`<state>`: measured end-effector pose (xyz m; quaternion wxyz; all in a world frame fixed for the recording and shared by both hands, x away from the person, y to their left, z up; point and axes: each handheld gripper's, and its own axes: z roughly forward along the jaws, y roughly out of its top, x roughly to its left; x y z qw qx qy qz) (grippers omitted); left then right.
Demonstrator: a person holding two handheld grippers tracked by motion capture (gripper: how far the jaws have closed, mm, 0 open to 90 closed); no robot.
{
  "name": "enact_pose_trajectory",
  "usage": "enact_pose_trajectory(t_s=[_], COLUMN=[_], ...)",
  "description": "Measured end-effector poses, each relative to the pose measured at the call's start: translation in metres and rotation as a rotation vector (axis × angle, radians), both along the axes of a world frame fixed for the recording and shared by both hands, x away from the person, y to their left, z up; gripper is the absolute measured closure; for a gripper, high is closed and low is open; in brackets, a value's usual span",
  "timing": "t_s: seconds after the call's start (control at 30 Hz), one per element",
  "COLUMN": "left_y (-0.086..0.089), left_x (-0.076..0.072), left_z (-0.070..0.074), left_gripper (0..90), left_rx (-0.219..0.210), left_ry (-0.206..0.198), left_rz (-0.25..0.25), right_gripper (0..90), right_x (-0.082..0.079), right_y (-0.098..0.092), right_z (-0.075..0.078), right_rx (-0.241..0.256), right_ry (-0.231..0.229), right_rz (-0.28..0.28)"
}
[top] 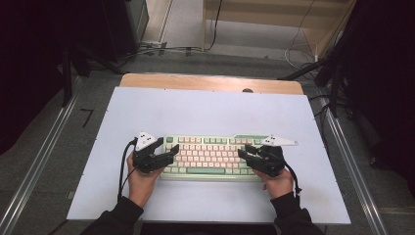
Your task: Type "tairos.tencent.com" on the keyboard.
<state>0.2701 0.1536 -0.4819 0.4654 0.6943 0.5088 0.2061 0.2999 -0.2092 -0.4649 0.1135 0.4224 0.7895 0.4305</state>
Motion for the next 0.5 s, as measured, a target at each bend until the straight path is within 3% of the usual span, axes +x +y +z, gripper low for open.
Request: enact_pose_trajectory(t_s=[0.23,0.5], left_y=[0.0000,-0.0001], left_x=[-0.0001,0.0004], left_z=[-0.0001,-0.0007], left_gripper=[33.8,33.9], left_rx=[-0.003,-0.006], left_ry=[0.001,0.006], left_rz=[-0.004,-0.007], right_gripper=[84.9,87.3], right_x=[-0.0029,-0.0052], right_y=[0.0055,0.0108], right_z=[0.0000,0.0000], right_rx=[-0.017,-0.022], right_ry=[-0.001,0.009], right_rz=[0.034,0.067])
